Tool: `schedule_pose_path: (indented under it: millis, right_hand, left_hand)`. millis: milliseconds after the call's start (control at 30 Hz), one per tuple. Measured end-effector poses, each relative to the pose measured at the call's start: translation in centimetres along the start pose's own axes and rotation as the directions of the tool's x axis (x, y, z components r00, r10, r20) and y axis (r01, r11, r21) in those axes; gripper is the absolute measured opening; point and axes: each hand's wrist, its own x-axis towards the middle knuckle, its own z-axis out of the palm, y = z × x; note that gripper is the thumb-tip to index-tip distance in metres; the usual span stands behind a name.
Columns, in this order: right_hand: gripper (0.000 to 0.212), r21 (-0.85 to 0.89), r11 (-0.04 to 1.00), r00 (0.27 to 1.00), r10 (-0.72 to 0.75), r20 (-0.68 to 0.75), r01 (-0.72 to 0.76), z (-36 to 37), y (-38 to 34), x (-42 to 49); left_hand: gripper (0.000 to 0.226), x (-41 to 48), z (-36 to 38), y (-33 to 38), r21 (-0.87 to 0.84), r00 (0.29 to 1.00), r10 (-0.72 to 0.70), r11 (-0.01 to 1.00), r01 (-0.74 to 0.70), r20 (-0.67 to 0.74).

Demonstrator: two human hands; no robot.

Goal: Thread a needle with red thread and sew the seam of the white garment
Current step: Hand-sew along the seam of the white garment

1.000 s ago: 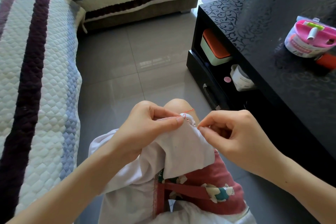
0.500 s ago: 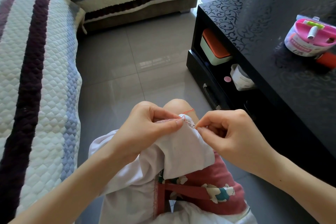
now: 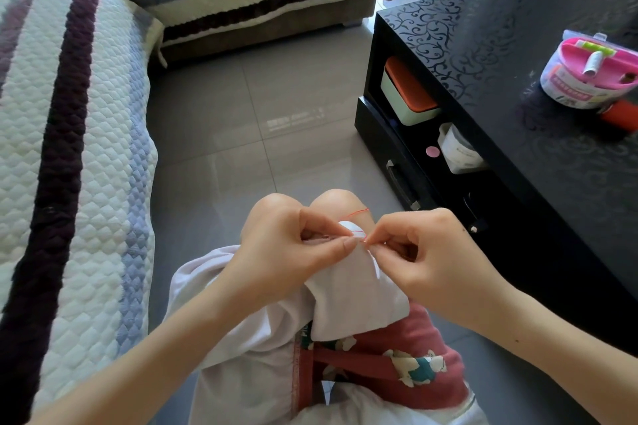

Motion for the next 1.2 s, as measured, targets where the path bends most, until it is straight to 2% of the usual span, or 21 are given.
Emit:
schedule_pose_path:
  millis: [100,267,367,467,667,767,1033,1100,1200]
  right_hand:
    - [0.016,0.104,0.994,0.999,0.029,0.013,-0.031,-0.4,0.0,-0.3]
    - [0.015,0.204,0.975,0.995,0.078,0.059,-0.088,-1.0,0.2,-0.6]
    - [0.012,0.292,0.945,0.988,0.126,0.091,-0.147,-1.4,0.2,-0.5]
    - [0.012,0.391,0.897,0.978,0.173,0.118,-0.206,-1.7,0.3,-0.2]
    - [0.013,0.584,0.734,0.937,0.255,0.238,-0.348,-1.9,0.4,0.1]
    - [0.004,0.59,0.717,0.927,0.256,0.274,-0.372,-1.7,0.6,0.2]
    - [0.002,0.634,0.687,0.931,0.2,0.306,-0.356,-1.3,0.5,0.1]
    - [0.006,0.627,0.707,0.938,0.169,0.302,-0.329,-1.0,0.4,0.1]
    - [0.004,0.523,0.783,0.928,0.184,0.323,-0.337,-1.1,0.7,0.4]
  left_hand:
    - [0.025,-0.1,-0.1,0.0,-0.043,0.999,-0.038,0.998,0.038,-0.004]
    - [0.011,-0.1,0.0,0.1,-0.054,0.995,-0.09,0.995,0.089,-0.029]
    - [0.009,0.0,0.0,0.2,-0.089,0.992,-0.124,0.988,0.124,0.006]
    - [0.007,0.0,-0.3,0.2,-0.182,0.983,-0.169,0.967,0.179,0.073]
    - [0.027,0.1,-0.9,-0.3,-0.33,0.965,-0.172,0.915,0.231,0.198]
    - [0.025,0.1,-0.9,-0.4,-0.399,0.95,-0.184,0.874,0.276,0.254]
    - [0.01,0.3,-0.7,-0.8,-0.429,0.918,-0.183,0.841,0.331,0.351]
    - [0.017,0.4,-0.6,-1.0,-0.415,0.911,-0.206,0.838,0.353,0.358]
    - [0.027,0.6,-0.8,-1.2,-0.422,0.907,-0.236,0.824,0.377,0.349]
